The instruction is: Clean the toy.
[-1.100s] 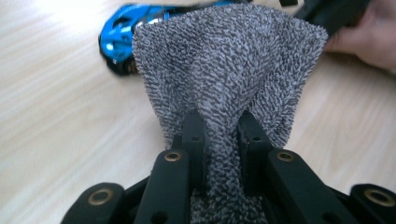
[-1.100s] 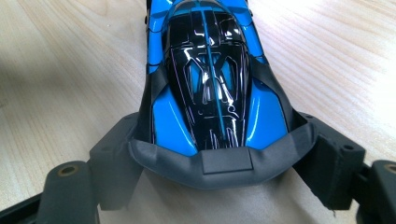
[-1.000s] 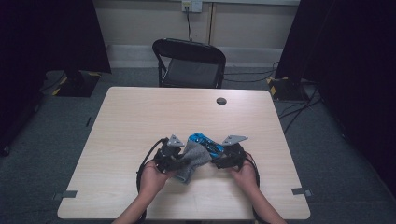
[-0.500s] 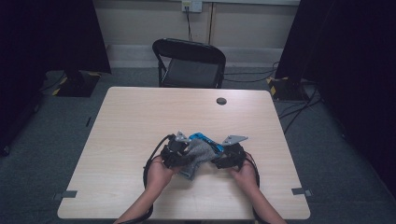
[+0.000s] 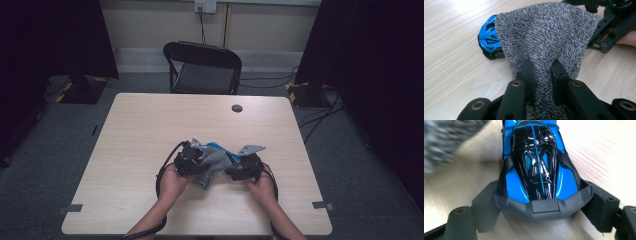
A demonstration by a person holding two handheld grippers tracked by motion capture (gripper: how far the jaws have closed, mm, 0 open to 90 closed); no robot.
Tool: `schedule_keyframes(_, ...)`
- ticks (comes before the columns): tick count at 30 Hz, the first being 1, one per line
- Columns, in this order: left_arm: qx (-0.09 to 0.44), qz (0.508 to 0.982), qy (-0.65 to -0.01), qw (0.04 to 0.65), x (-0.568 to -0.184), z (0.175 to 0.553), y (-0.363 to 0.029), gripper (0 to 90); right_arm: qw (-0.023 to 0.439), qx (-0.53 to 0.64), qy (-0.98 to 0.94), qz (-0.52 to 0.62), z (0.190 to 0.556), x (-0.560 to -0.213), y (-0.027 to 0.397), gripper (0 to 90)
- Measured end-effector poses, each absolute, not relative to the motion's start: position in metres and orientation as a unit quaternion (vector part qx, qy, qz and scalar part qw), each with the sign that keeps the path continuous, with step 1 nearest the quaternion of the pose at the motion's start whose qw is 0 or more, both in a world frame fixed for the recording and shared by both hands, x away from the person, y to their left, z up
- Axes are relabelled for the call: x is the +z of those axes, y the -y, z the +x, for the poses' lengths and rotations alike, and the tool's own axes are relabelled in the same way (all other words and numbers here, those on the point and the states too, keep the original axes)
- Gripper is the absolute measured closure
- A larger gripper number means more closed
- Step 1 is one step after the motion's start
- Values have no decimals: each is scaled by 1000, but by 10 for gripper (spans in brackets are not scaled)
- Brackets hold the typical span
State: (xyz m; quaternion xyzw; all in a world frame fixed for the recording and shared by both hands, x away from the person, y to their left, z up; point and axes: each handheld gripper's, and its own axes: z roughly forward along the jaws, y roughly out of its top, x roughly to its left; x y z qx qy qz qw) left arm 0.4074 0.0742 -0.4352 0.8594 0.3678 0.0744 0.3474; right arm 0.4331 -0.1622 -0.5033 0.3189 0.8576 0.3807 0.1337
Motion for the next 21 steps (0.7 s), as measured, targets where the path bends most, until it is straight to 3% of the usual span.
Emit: schedule_keyframes(21,75,865,-368,334,-436,434,-21,767,134,381,-858,319,433,-503,162,229)
